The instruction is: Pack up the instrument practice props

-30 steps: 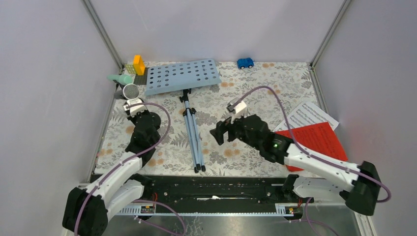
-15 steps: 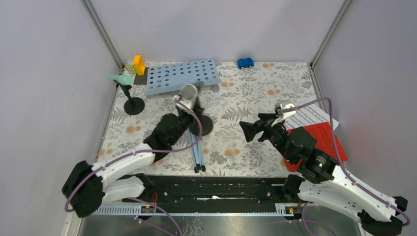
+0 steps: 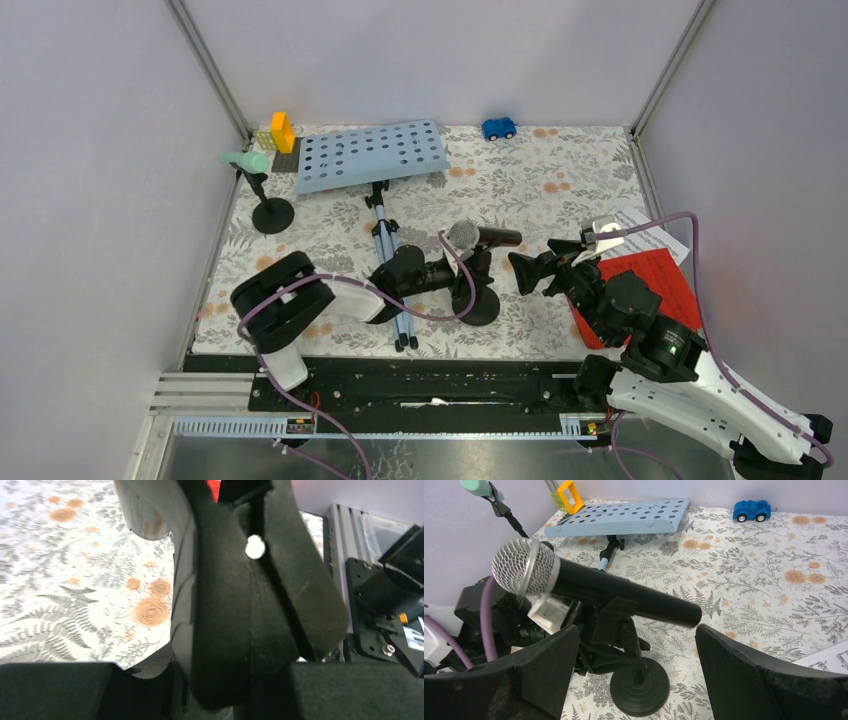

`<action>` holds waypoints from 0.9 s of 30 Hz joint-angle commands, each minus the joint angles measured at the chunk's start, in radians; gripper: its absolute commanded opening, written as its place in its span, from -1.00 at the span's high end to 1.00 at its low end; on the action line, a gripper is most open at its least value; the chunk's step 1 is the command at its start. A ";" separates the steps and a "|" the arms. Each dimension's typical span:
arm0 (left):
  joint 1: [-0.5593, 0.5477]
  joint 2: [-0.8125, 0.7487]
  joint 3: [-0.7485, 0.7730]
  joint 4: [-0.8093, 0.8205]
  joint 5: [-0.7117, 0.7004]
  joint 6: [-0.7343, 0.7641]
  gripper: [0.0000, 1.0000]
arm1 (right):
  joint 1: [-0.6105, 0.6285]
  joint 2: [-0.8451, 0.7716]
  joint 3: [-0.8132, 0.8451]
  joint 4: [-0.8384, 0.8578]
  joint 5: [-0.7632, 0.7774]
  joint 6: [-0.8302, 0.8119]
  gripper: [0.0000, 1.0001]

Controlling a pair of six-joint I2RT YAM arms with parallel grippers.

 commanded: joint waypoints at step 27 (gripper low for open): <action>-0.024 -0.008 -0.224 0.392 0.076 0.026 -0.81 | -0.003 -0.068 -0.029 -0.061 -0.278 -0.402 -0.99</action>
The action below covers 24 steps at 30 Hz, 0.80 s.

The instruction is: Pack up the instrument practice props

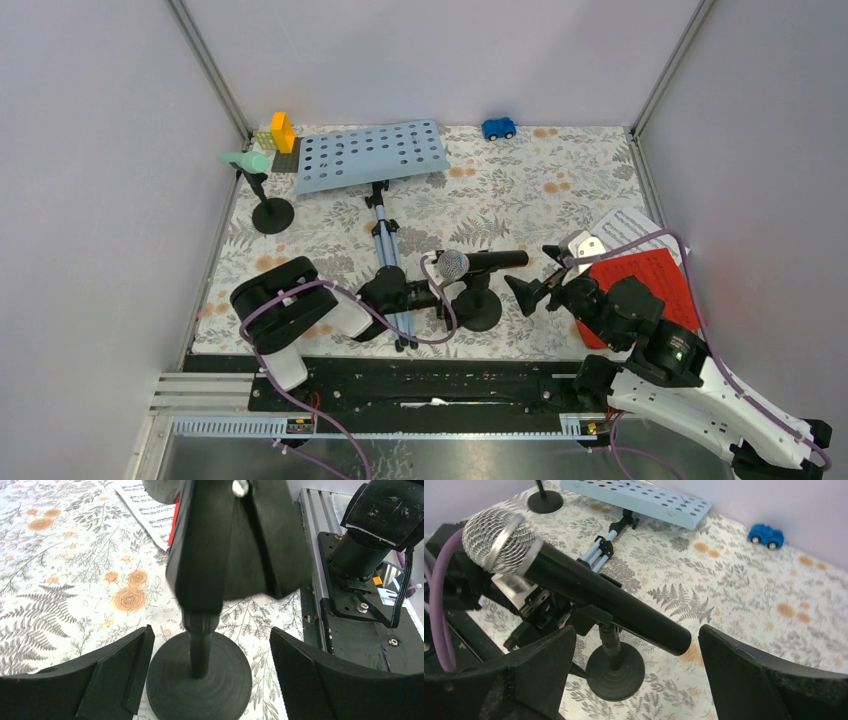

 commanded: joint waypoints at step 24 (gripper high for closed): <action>-0.154 -0.309 -0.190 0.277 -0.610 0.024 -0.98 | -0.003 0.137 0.025 0.067 -0.490 -0.397 -0.99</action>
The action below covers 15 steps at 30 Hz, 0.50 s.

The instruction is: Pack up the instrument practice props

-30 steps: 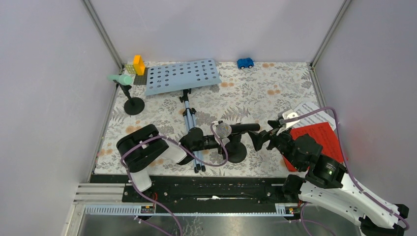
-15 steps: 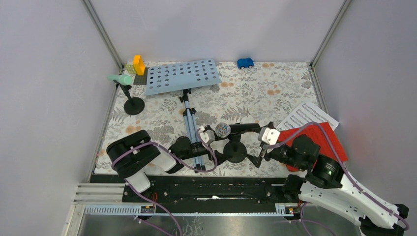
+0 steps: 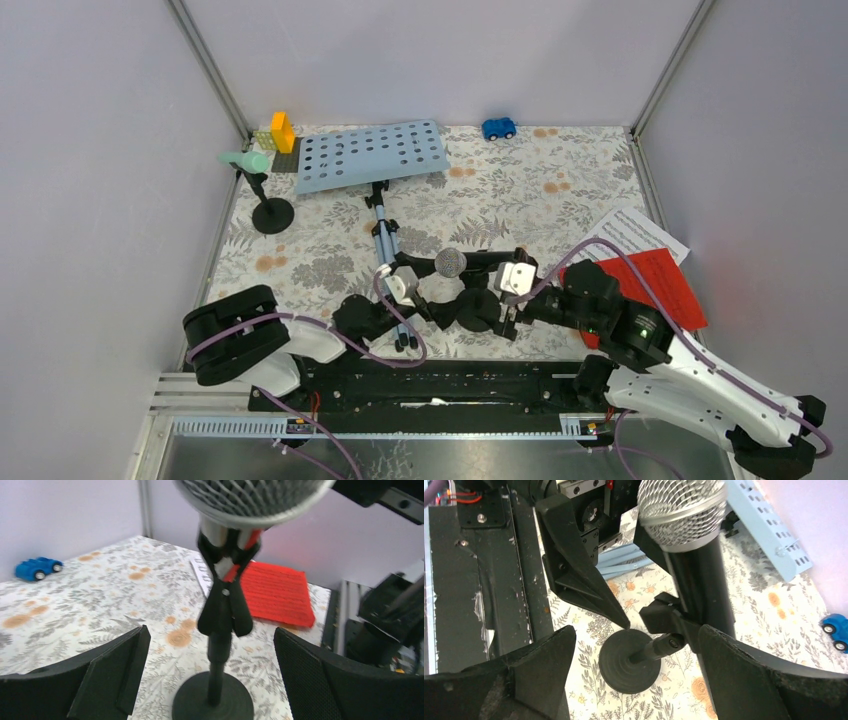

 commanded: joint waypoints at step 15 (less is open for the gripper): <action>-0.029 0.091 0.146 0.077 -0.076 0.020 -0.94 | -0.003 -0.205 -0.019 0.052 0.047 0.035 -0.99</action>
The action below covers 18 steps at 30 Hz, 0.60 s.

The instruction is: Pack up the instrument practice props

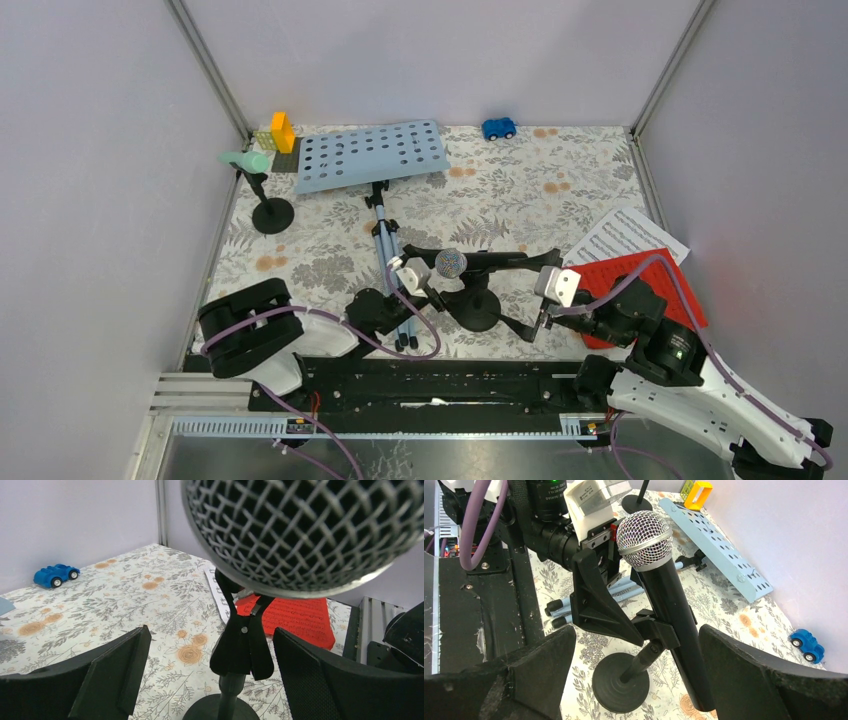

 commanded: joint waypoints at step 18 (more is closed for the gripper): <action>-0.008 0.072 0.038 0.107 0.085 -0.077 -0.71 | -0.005 0.358 0.093 0.136 0.089 -0.216 -0.71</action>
